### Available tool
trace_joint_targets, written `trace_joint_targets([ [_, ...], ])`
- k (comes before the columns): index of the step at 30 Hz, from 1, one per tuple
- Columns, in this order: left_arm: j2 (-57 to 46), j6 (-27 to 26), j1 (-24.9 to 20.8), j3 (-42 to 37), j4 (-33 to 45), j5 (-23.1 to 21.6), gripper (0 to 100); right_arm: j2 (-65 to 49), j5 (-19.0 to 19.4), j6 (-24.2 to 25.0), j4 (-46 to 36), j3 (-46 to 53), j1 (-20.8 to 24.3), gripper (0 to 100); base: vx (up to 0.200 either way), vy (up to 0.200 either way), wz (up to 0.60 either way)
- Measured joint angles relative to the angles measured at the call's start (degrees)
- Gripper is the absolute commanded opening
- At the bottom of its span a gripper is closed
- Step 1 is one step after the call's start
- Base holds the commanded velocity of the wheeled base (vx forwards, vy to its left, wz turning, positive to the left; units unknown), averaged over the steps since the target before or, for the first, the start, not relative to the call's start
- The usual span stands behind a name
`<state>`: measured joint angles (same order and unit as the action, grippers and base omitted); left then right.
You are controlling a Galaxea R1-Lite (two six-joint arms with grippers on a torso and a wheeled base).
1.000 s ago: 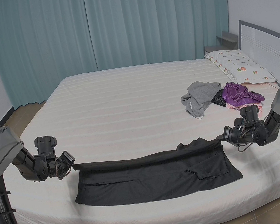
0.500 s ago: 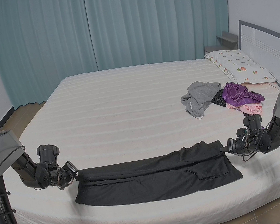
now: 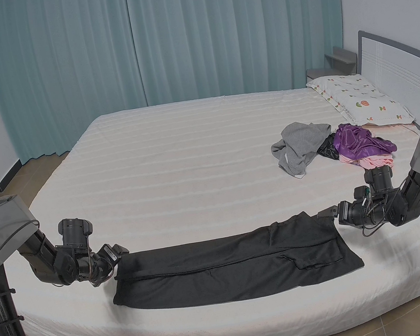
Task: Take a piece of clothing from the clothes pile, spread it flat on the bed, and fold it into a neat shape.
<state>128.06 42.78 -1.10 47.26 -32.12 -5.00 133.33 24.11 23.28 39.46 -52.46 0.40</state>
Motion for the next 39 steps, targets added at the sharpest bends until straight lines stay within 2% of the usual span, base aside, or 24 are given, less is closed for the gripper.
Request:
trace_joint_targets([
  [11,-1.13,6.41,-0.02,4.63,0.05,-0.77,100,2.06,-0.26,-0.02,-2.71,-7.28,3.43,100,0.000,0.000,0.00],
  [18,-0.15,6.95,0.13,5.05,0.00,-1.38,100,5.86,-1.16,-4.46,-7.47,-11.26,4.67,100,0.000,0.000,0.00],
  [19,-0.09,6.95,0.17,5.02,0.00,-1.43,100,6.19,-1.23,-4.66,-7.58,-11.40,4.67,0,0.000,0.000,0.00],
  [27,0.16,6.97,0.09,4.28,-0.01,-1.45,100,6.86,-1.65,-6.92,-9.11,-10.08,4.39,0,0.000,0.000,0.00],
  [39,0.05,6.95,0.00,3.08,-1.10,-1.45,100,2.10,-1.32,-8.16,-9.01,-2.89,2.55,0,0.000,0.000,0.00],
])
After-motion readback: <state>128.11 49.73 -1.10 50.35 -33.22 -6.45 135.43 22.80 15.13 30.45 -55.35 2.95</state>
